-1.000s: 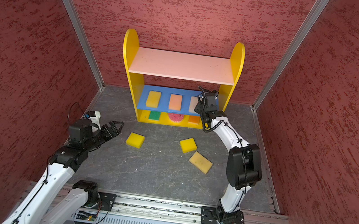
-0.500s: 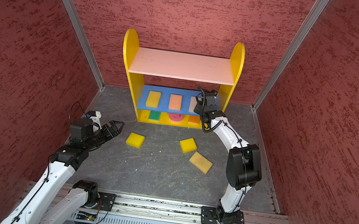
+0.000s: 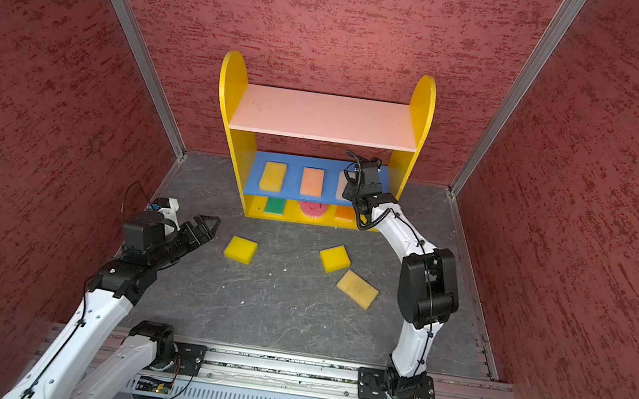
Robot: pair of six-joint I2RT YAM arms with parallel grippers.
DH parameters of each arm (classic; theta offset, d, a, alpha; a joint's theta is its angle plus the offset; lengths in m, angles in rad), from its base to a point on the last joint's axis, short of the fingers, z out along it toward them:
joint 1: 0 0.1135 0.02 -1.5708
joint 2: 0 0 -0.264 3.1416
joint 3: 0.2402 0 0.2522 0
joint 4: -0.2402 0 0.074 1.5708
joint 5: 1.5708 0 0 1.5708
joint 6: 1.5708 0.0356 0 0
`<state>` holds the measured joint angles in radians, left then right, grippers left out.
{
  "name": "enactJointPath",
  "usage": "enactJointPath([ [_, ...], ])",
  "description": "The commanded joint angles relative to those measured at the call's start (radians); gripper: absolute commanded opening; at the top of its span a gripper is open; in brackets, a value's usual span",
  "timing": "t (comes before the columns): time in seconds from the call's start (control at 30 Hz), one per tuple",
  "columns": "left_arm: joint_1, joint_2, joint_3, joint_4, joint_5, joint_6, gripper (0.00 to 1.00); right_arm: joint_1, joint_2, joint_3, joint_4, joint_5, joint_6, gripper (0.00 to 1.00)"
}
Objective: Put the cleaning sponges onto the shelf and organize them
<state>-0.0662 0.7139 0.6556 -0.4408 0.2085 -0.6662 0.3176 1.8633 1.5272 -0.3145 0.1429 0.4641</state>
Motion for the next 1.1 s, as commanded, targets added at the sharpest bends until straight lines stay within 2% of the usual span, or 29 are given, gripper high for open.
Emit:
enactJointPath([
  [0.0,0.008,0.01,0.032,0.012,0.014,-0.004,0.94,-0.007,0.018,0.036,-0.028,0.005,-0.031,0.1],
  [0.4,0.007,0.02,0.029,0.02,0.018,-0.011,0.94,-0.02,0.004,0.048,-0.057,0.0,-0.084,0.0],
  [0.57,0.007,0.01,0.022,0.017,0.009,-0.016,0.94,-0.027,0.002,0.059,-0.056,-0.033,-0.137,0.0],
  [0.77,0.008,0.017,0.038,0.014,0.014,-0.017,0.94,-0.043,0.018,0.1,-0.067,-0.143,-0.207,0.0],
  [1.07,0.008,0.013,0.042,0.002,0.018,-0.021,0.94,-0.048,0.02,0.079,-0.079,-0.154,-0.207,0.0],
])
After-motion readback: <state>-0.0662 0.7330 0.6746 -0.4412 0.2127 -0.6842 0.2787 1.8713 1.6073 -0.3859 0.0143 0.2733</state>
